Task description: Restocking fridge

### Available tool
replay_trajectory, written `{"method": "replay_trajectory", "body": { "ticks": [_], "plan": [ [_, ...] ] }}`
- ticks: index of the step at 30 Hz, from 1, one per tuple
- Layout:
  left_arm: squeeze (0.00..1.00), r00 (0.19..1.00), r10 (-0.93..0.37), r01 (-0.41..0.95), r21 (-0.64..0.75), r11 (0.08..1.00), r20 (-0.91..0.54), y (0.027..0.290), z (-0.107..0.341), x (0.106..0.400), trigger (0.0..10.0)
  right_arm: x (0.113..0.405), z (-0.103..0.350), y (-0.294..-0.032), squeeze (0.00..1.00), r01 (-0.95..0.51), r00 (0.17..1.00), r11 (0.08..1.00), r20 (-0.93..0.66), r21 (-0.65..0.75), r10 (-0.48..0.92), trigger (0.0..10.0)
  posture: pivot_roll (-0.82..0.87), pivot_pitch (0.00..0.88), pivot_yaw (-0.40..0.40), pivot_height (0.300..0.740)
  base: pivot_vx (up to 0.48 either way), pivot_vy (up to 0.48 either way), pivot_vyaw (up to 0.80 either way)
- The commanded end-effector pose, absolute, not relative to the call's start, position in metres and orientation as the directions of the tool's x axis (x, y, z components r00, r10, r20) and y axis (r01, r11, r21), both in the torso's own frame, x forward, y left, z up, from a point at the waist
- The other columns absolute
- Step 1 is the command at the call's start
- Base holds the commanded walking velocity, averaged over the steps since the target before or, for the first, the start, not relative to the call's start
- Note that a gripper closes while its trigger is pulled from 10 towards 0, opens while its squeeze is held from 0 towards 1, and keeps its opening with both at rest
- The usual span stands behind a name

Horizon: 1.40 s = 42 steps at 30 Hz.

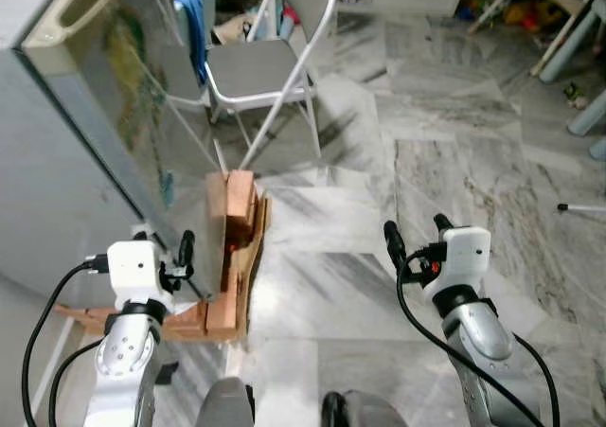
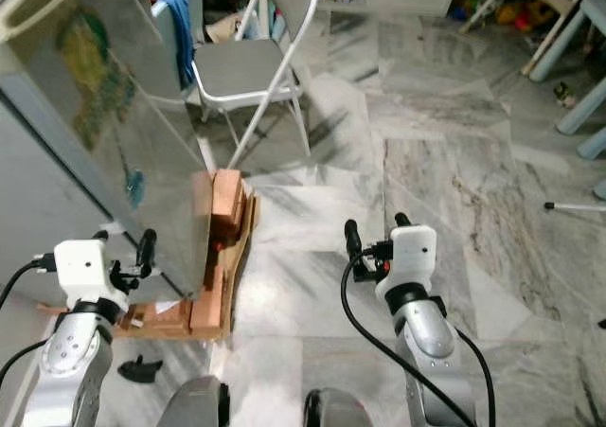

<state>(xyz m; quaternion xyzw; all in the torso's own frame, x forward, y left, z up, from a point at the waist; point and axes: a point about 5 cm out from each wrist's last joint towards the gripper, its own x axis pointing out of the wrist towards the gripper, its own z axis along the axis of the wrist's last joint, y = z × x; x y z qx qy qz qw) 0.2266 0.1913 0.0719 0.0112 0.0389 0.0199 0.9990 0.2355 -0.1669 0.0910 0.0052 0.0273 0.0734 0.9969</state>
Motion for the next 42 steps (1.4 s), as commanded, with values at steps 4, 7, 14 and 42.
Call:
{"method": "replay_trajectory", "body": {
  "ticks": [4,7,14,42],
  "plan": [
    [0.0,0.997,0.03,-0.028,0.03,0.999,-0.077,0.187,0.071,0.224,10.0,0.237,0.094,-0.164,0.0,-0.151,0.988,0.988,-0.039,0.022,0.152,10.0,0.06,0.117,-0.021,0.74,0.061,0.437,0.0],
    [0.0,0.997,0.021,-0.02,0.021,1.0,-0.075,0.183,0.071,0.224,10.0,0.238,0.094,-0.163,0.0,-0.152,0.987,0.988,-0.038,0.023,0.153,10.0,0.06,0.115,-0.02,0.74,0.16,0.275,0.0],
    [0.0,0.996,-0.039,0.039,-0.002,0.999,-0.084,0.175,0.07,0.224,10.0,0.239,0.09,-0.162,0.0,-0.15,0.987,0.988,-0.052,0.029,0.151,10.0,0.06,0.115,-0.018,0.74,0.0,0.0,-0.2],
    [0.0,0.996,-0.05,0.055,0.062,0.997,-0.072,0.181,0.069,0.27,10.0,0.245,0.089,-0.162,0.0,-0.17,0.984,0.985,-0.051,0.012,0.17,10.0,0.05,0.12,-0.026,0.74,0.0,0.0,-0.21]
  ]
}}
